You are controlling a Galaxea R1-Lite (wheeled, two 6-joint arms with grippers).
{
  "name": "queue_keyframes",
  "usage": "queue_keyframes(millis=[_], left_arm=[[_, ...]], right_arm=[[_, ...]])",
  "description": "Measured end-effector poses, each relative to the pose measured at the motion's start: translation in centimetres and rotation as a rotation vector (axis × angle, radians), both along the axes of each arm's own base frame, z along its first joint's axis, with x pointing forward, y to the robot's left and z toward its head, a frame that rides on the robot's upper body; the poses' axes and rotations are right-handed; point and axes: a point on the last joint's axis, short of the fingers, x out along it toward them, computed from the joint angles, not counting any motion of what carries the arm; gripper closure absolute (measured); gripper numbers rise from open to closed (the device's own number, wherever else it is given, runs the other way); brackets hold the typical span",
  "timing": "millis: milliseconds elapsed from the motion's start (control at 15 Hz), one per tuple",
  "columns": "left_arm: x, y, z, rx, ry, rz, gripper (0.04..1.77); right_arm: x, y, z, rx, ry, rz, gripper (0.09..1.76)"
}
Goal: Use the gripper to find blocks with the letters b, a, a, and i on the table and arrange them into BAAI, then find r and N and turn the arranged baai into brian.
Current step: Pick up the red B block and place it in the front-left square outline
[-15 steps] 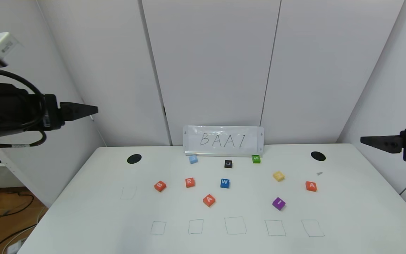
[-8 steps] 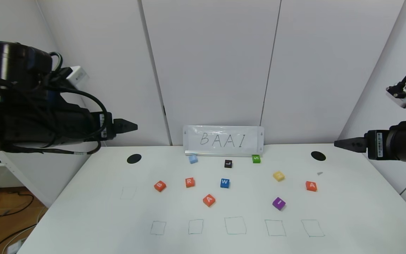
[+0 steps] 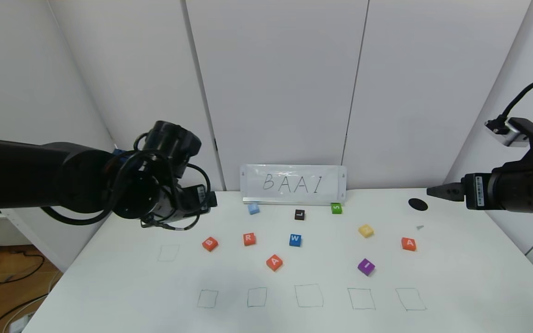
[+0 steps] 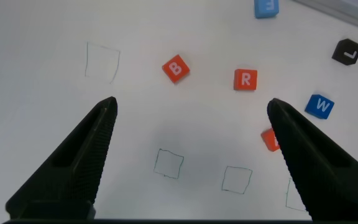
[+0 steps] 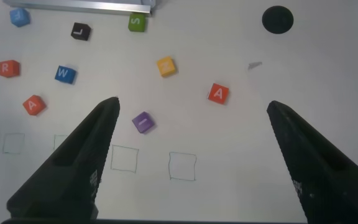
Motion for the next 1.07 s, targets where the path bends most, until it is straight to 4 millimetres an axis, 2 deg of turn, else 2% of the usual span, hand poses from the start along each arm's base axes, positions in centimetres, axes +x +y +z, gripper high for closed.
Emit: queue_keyframes(millis=[267,600,867,1067], left_arm=[[1.9,-2.0,-2.5,-0.041,0.140,0.081,0.09],[4.7,-2.9,-4.3,-0.106,0.231,0.140,0.09],[7.4,-1.9,-6.3,-0.128,0.256,0.187,0.09],[8.5,-0.8,-7.6,-0.152,0.290,0.204,0.09]], right_arm=[[0.4,-0.2,-0.3,-0.001,0.011,-0.009,0.14],[0.6,-0.3,-0.6,-0.001,0.020,-0.014,0.14],[0.9,-0.4,-0.9,-0.003,0.031,-0.019,0.14],[1.1,-0.3,-1.1,-0.004,0.040,-0.017,0.14]])
